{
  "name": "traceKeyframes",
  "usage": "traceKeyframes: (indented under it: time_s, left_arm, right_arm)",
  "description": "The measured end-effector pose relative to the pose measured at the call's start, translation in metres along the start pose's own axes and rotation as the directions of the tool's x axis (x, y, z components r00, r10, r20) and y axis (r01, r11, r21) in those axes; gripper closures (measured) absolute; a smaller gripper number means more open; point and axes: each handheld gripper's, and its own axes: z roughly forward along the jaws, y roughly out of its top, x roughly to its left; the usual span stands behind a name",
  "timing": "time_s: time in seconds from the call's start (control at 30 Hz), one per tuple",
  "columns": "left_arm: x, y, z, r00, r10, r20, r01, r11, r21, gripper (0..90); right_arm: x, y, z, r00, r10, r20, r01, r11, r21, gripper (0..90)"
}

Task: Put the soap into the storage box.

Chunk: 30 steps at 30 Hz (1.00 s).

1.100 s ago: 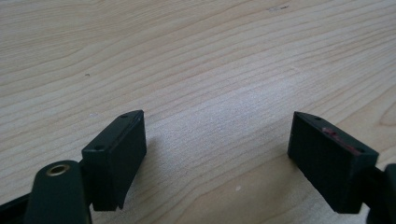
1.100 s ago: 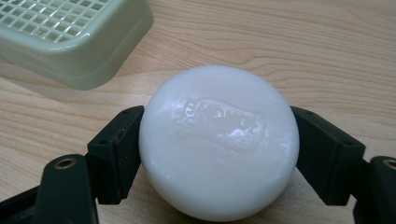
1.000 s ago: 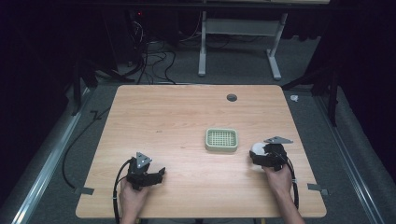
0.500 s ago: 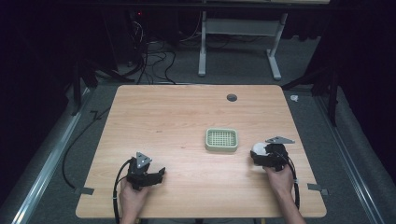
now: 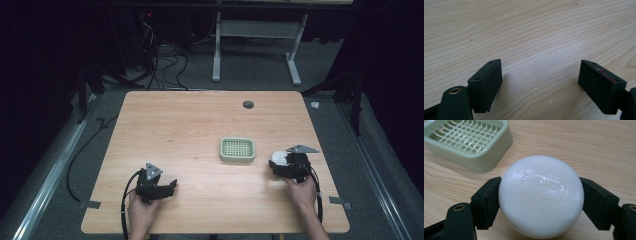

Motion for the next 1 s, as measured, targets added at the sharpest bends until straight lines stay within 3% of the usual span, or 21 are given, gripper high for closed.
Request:
traceKeyframes:
  time_s: [1.0]
  left_arm:
    - [0.0,0.0,0.0,1.0,0.0,0.001,0.0,1.0,0.0,19.8]
  right_arm:
    - [0.009,0.022,-0.012,0.9984,-0.014,-0.055,0.012,0.999,-0.03,23.9]
